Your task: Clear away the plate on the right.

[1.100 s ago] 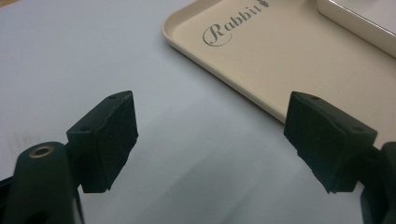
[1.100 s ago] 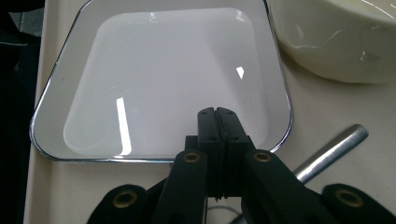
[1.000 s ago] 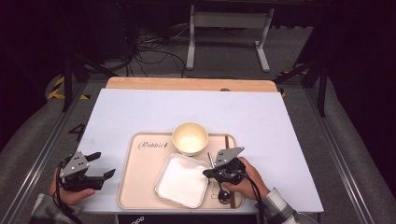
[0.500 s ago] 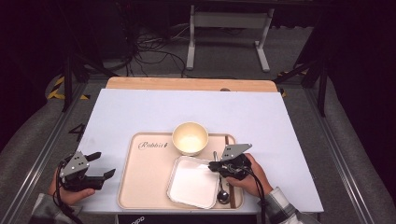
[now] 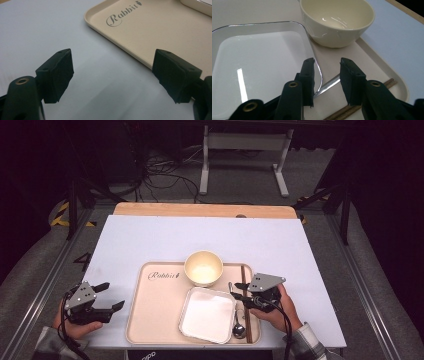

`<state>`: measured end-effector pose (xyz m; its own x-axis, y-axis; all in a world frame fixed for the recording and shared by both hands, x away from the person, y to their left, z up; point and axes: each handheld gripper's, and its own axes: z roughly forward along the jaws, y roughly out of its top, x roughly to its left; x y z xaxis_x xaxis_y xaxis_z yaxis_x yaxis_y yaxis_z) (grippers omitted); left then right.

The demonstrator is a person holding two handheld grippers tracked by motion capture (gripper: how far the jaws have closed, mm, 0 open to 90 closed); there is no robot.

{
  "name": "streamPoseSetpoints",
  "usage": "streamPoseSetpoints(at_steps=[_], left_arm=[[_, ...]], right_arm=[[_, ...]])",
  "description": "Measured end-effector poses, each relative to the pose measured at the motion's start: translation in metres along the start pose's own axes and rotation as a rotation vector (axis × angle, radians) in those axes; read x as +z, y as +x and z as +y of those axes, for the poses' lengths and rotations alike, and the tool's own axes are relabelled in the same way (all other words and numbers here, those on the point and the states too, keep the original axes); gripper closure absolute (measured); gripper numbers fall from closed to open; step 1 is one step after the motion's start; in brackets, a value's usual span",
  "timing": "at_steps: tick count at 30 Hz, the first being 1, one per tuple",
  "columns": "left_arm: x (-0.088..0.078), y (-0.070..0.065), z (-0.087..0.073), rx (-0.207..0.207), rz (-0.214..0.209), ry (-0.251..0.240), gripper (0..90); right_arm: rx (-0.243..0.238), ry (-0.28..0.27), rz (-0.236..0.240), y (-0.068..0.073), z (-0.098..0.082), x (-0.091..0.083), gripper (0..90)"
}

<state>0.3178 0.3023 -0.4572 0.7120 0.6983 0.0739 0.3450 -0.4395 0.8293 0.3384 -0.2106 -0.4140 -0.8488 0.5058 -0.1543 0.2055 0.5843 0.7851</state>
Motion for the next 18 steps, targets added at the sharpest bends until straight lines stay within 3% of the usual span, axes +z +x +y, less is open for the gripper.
streamPoseSetpoints(at_steps=[4,9,18], left_arm=[[0.0,-0.001,0.0,-0.001,-0.003,0.006,18.3],[0.0,-0.001,0.0,0.003,-0.008,0.004,18.3],[0.0,-0.002,0.001,0.01,-0.009,0.006,18.2]], right_arm=[[0.007,0.036,-0.021,-0.002,-0.004,0.0,66.6],[0.031,0.075,-0.016,-0.008,-0.014,0.002,80.8],[0.028,0.142,0.022,-0.007,-0.022,0.012,83.2]])
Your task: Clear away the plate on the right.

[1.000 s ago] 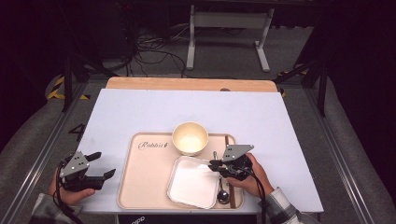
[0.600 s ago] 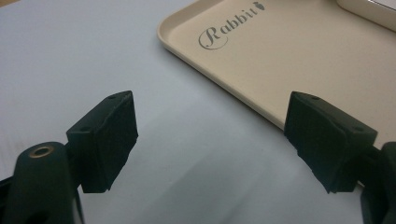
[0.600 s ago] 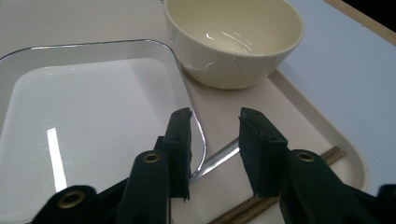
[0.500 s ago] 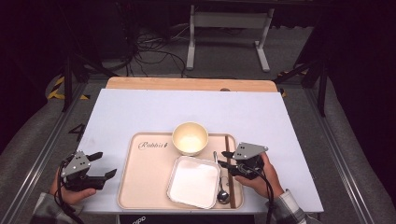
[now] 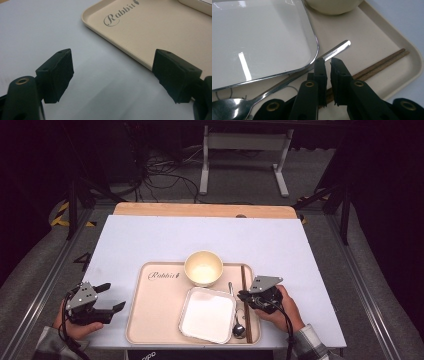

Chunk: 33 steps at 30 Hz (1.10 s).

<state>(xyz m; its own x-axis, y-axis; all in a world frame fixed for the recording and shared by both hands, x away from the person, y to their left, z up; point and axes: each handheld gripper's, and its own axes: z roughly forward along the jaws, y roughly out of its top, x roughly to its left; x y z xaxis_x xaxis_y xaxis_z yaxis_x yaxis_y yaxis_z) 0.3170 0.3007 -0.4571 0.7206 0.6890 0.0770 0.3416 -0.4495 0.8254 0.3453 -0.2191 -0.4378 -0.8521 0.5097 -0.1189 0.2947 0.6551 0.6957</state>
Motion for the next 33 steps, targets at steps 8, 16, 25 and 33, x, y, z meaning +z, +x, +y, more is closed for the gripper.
streamPoseSetpoints(at_steps=[8,16,25,33], left_arm=[[0.001,0.001,0.0,-0.005,-0.002,-0.001,18.3],[0.003,0.001,0.002,0.002,-0.004,0.003,18.3],[0.003,0.003,0.003,0.001,-0.002,-0.007,18.2],[0.001,0.004,0.002,-0.006,0.004,-0.016,18.1]], right_arm=[[0.016,-0.004,0.008,0.003,-0.001,0.01,82.8],[0.036,-0.02,0.015,0.008,0.0,0.017,76.0],[0.051,-0.13,-0.111,-0.005,-0.003,-0.012,60.6],[0.069,-0.15,-0.262,-0.021,-0.02,-0.037,37.7]])
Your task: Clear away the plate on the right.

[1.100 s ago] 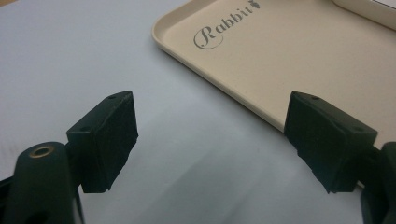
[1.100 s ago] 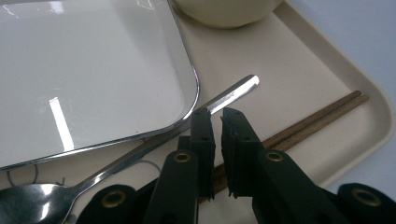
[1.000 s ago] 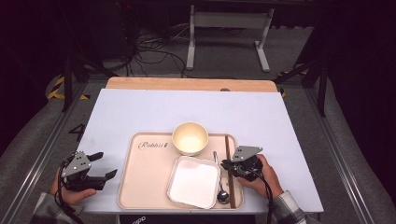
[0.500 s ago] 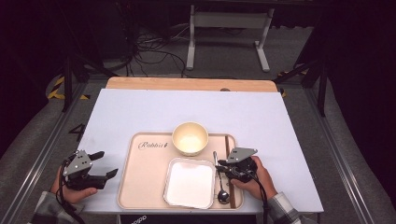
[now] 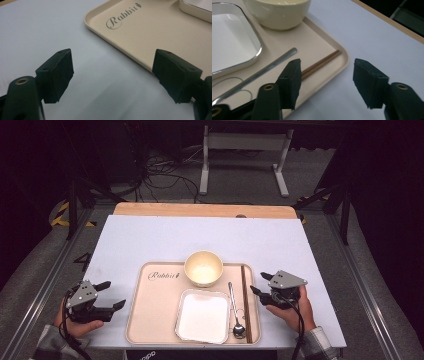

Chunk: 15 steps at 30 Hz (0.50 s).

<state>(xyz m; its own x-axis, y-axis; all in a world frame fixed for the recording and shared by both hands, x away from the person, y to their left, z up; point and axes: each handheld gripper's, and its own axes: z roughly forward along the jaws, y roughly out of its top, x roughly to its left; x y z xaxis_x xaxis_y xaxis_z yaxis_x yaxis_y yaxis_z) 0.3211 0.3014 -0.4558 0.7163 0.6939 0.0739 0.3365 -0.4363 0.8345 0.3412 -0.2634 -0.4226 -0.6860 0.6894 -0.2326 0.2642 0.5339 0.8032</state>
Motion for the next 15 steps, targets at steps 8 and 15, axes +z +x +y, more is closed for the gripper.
streamPoseSetpoints(at_steps=[8,15], left_arm=[[0.002,0.002,0.001,-0.003,0.023,0.006,17.6],[0.005,0.006,0.002,-0.023,0.04,0.013,15.7]], right_arm=[[0.093,0.001,-0.07,-0.018,-0.028,-0.015,20.2],[0.125,0.028,-0.101,-0.021,-0.049,-0.023,13.2]])
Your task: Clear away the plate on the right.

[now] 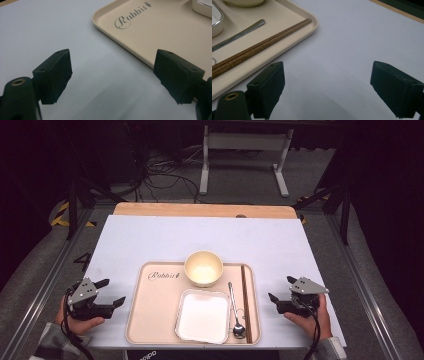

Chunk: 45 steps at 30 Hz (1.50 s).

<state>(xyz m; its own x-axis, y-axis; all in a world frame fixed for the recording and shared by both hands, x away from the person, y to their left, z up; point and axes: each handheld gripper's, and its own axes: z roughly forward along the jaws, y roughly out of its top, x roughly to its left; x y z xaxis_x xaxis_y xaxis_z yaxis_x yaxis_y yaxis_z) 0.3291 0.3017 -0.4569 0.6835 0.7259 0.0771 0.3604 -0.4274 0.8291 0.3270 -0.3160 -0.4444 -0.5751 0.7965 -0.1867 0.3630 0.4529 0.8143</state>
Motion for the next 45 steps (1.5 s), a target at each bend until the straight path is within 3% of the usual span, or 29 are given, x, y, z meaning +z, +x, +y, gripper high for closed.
streamPoseSetpoints(at_steps=[3,19,36,41,45], left_arm=[[0.0014,0.0012,0.0001,-0.004,0.019,0.006,14.3],[0.005,0.0022,0.0024,-0.016,0.019,-0.003,9.6],[0.0052,0.001,0.0043,-0.005,0.021,-0.007,3.1],[0.0067,0.0016,0.0044,-0.021,0.033,-0.004,2.6],[0.0082,0.0009,0.0058,-0.015,0.034,-0.001,2.6]], right_arm=[[0.007,0.006,-0.009,-0.0004,-0.002,0.0001,11.2],[0.004,0.001,-0.019,0.0017,-0.0059,-0.0019,7.2],[-0.007,-0.023,0.007,0.0034,-0.0051,-0.0022,6.0],[0.004,-0.025,0.006,0.0035,-0.0044,-0.0002,6.2],[-0.02,-0.028,0.014,0.0079,-0.001,0.0024,6.1]])
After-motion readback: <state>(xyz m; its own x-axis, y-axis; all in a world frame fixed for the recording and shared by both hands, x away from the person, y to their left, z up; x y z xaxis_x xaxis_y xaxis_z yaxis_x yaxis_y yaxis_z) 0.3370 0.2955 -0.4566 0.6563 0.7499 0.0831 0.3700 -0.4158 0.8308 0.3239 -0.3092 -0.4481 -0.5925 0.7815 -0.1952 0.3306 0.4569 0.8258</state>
